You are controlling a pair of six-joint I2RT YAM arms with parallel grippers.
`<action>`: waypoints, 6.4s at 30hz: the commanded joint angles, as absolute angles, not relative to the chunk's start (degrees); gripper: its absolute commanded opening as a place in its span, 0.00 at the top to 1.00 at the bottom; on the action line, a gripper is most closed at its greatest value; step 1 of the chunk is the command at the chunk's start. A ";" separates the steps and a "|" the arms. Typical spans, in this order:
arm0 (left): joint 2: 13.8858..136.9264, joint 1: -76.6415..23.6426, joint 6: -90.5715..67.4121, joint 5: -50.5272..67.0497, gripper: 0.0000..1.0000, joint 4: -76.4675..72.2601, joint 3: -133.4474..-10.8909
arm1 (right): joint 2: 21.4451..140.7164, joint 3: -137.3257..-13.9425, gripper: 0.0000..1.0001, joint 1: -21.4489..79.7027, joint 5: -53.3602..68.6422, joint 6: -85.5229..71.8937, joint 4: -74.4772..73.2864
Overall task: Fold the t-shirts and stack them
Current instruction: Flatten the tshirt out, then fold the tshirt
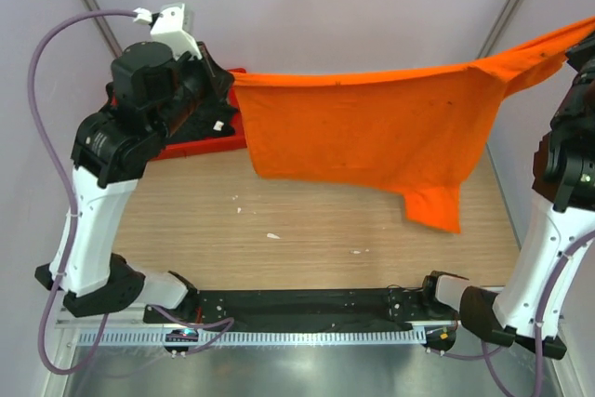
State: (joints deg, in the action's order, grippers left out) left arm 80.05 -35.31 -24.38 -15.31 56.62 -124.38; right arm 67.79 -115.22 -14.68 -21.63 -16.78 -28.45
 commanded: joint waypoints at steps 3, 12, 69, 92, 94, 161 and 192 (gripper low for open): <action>70.85 -36.56 -20.92 -19.07 1.00 55.28 -123.49 | 58.29 -116.55 0.99 -14.68 -23.64 -15.91 -23.55; 58.11 -37.79 -19.69 -18.38 1.00 55.11 -117.25 | 50.81 -119.70 0.99 -14.68 -23.73 -17.22 -30.31; 120.85 -24.87 -11.16 -23.91 1.00 30.67 -109.60 | 100.47 -76.39 0.99 -14.59 4.75 -33.03 3.17; 131.04 -18.98 -6.33 -19.96 1.00 31.90 -118.03 | 89.39 -68.29 0.99 -14.68 -2.99 -36.74 -18.80; 131.31 -18.98 -6.07 -18.29 1.00 31.90 -118.48 | 88.95 -66.89 0.99 -14.68 -2.81 -36.91 -18.81; 132.46 -43.14 -32.34 -2.73 1.00 49.83 -96.16 | 99.24 -59.33 0.99 -21.34 -19.60 -30.85 -30.06; 134.65 -31.47 -20.04 -8.52 1.00 54.76 -126.91 | 93.87 -79.71 0.99 -18.46 -1.41 -32.16 -33.23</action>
State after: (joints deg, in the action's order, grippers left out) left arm 134.74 -30.00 -22.83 -7.31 52.75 -124.86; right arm 95.85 -76.36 -18.48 -5.72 -30.41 -35.44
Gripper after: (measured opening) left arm 0.003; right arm 0.040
